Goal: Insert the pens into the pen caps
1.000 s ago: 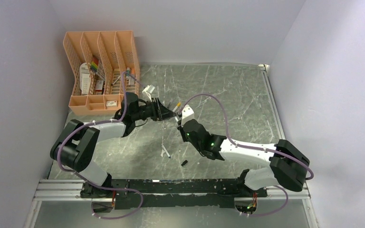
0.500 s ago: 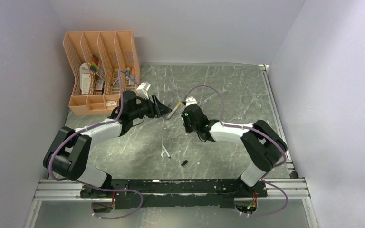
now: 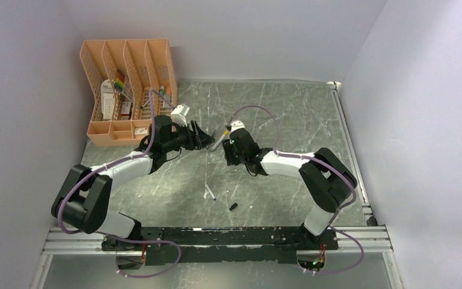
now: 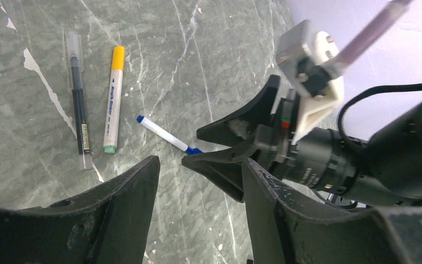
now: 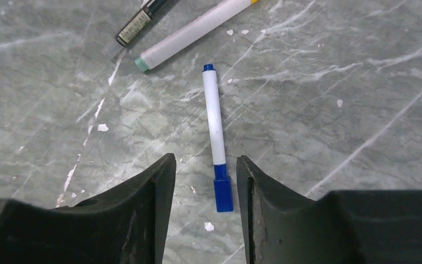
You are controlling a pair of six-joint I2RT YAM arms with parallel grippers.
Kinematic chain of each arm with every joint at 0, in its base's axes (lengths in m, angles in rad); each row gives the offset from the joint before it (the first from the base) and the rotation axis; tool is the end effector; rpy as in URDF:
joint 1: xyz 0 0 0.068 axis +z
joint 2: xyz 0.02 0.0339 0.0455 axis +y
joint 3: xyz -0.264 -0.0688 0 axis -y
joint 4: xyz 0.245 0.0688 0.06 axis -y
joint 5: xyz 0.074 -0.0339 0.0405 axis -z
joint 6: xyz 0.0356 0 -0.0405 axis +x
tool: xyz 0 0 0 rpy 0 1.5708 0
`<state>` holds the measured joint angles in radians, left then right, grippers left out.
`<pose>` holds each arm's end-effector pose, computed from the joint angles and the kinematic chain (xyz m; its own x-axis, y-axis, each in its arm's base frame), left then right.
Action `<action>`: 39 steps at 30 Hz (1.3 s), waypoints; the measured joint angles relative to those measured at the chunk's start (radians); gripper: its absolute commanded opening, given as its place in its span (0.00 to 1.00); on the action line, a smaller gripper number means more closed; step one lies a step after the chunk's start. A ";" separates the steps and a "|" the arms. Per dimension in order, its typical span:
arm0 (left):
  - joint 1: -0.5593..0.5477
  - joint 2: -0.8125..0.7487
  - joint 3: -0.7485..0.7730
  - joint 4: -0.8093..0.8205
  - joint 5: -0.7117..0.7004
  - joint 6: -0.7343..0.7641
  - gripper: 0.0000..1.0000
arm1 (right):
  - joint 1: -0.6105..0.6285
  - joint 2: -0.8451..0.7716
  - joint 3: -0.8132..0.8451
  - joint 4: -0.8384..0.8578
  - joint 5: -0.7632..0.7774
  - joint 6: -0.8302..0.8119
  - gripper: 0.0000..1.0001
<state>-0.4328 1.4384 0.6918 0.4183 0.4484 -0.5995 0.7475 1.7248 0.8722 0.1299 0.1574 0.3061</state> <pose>0.2714 -0.1424 0.2186 -0.6651 -0.2528 -0.7027 0.4545 0.6096 -0.6495 0.2596 0.2330 0.1572 -0.6389 -0.1864 -0.7464 -0.4118 0.9024 0.1272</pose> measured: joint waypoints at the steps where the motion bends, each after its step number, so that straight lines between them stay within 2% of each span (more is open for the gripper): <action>1: 0.000 0.000 -0.002 0.001 0.000 0.001 0.66 | 0.000 -0.018 -0.007 -0.001 0.002 0.001 0.43; 4: 0.000 0.005 -0.002 0.010 0.001 -0.001 0.66 | 0.001 -0.059 -0.018 -0.001 0.010 0.008 0.26; 7: 0.000 0.021 -0.002 0.023 0.003 -0.003 0.66 | 0.012 -0.093 -0.050 0.008 0.012 0.024 0.01; 8: 0.000 0.029 -0.002 0.026 0.004 -0.003 0.66 | 0.016 -0.105 -0.071 0.008 0.008 0.039 0.00; 15: 0.000 0.046 -0.002 0.027 0.008 -0.003 0.66 | 0.026 -0.111 -0.164 0.008 -0.017 0.099 0.00; 21: 0.000 0.048 -0.002 0.027 0.011 -0.003 0.66 | 0.003 -0.102 -0.165 -0.002 -0.016 0.120 0.00; 39: 0.006 0.042 -0.002 -0.003 0.012 0.025 0.66 | -0.154 0.114 0.068 0.053 -0.012 0.050 0.00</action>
<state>-0.4263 1.4799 0.6899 0.4152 0.4603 -0.5747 0.5938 1.8385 0.9405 0.1829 0.1455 0.3565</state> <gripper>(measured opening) 0.664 0.003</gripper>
